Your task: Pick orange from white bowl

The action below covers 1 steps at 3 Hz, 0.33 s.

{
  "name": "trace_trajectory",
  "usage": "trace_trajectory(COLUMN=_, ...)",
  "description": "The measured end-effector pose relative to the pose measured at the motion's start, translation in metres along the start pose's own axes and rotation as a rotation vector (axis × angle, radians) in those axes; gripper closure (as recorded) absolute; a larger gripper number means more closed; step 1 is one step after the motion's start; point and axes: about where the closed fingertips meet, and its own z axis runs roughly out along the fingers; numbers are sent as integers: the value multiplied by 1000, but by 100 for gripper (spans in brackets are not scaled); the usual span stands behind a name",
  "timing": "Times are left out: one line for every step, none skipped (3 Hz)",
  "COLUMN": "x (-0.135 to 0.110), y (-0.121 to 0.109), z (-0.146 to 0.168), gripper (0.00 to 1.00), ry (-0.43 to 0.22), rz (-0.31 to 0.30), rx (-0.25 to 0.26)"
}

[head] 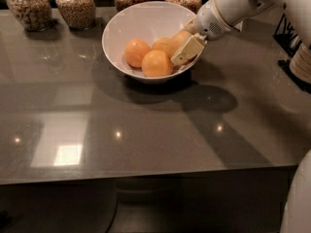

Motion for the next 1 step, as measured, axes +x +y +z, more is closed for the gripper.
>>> trace_trajectory(x=-16, y=3, z=-20, gripper=100, ry=-124, rz=-16, rx=11)
